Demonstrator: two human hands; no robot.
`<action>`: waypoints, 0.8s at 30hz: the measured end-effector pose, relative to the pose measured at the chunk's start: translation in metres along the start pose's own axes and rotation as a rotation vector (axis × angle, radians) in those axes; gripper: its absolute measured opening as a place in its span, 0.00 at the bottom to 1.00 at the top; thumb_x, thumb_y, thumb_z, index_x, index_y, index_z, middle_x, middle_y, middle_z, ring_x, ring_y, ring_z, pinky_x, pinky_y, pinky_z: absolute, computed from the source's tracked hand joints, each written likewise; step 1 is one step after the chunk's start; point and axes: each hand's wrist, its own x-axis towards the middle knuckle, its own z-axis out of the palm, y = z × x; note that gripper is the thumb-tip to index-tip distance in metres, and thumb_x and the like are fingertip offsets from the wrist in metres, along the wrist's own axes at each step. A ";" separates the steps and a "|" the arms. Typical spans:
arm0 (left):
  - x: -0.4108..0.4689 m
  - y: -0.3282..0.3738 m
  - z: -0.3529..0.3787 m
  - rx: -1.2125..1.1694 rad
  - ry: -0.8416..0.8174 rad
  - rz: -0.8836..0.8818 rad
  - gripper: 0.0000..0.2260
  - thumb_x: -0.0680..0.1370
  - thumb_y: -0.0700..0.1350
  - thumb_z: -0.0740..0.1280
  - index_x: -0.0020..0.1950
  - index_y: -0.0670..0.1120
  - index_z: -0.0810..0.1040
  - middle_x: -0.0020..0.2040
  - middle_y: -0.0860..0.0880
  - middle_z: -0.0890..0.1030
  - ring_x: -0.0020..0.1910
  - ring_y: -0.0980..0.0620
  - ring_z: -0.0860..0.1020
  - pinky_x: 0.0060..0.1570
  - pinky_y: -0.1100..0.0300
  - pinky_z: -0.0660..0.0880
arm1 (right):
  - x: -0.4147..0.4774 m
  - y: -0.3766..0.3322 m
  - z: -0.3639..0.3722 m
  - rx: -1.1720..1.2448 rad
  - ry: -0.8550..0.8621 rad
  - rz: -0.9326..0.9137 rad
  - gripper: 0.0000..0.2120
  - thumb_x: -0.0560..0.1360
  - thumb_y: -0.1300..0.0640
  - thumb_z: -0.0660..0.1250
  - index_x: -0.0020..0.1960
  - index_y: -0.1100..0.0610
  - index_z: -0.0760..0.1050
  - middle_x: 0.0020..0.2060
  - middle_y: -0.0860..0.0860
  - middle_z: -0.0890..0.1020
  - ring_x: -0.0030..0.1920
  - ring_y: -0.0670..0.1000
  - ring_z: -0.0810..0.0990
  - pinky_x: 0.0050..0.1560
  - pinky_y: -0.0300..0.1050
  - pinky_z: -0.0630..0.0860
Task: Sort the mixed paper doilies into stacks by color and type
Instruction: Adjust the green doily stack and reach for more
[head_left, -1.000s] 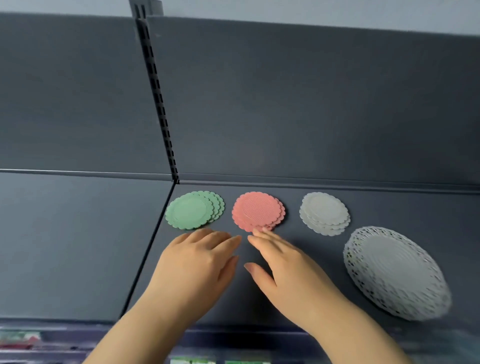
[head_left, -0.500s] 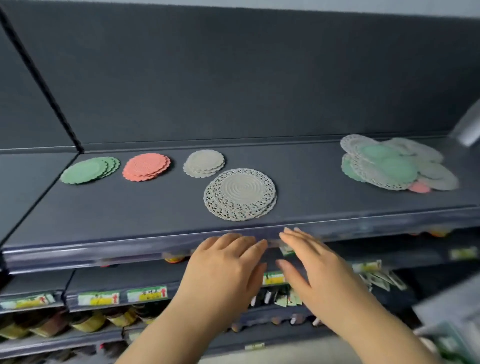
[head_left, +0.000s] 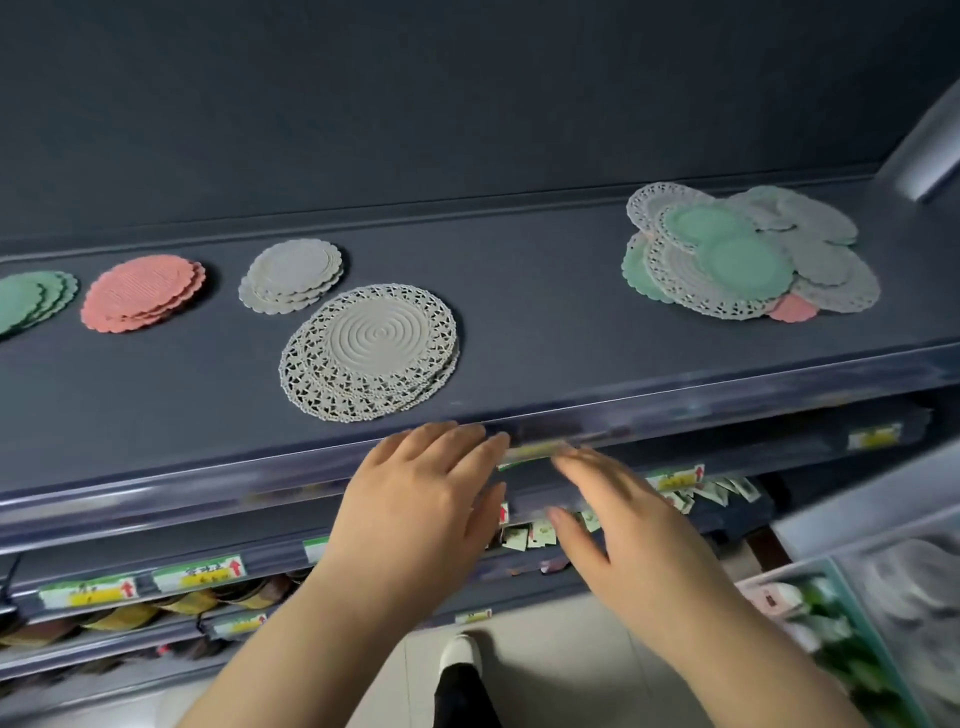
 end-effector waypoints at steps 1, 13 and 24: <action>0.009 -0.003 0.002 -0.010 0.007 -0.007 0.18 0.74 0.51 0.58 0.58 0.48 0.80 0.53 0.52 0.82 0.52 0.48 0.80 0.50 0.55 0.75 | 0.009 0.003 -0.001 -0.004 0.005 -0.003 0.23 0.75 0.45 0.58 0.69 0.49 0.64 0.68 0.41 0.67 0.68 0.41 0.64 0.63 0.32 0.57; 0.121 -0.013 0.009 -0.049 0.152 0.057 0.16 0.76 0.49 0.59 0.57 0.47 0.81 0.51 0.51 0.82 0.50 0.47 0.80 0.46 0.54 0.77 | 0.103 0.059 -0.042 0.032 0.201 0.020 0.17 0.74 0.55 0.65 0.62 0.56 0.73 0.61 0.47 0.76 0.61 0.43 0.71 0.61 0.28 0.58; 0.230 0.093 0.048 -0.058 0.130 0.088 0.13 0.75 0.46 0.62 0.56 0.48 0.81 0.52 0.52 0.82 0.50 0.49 0.81 0.45 0.55 0.79 | 0.137 0.215 -0.115 -0.040 0.228 0.063 0.19 0.74 0.52 0.64 0.64 0.55 0.71 0.64 0.48 0.73 0.63 0.48 0.72 0.61 0.38 0.64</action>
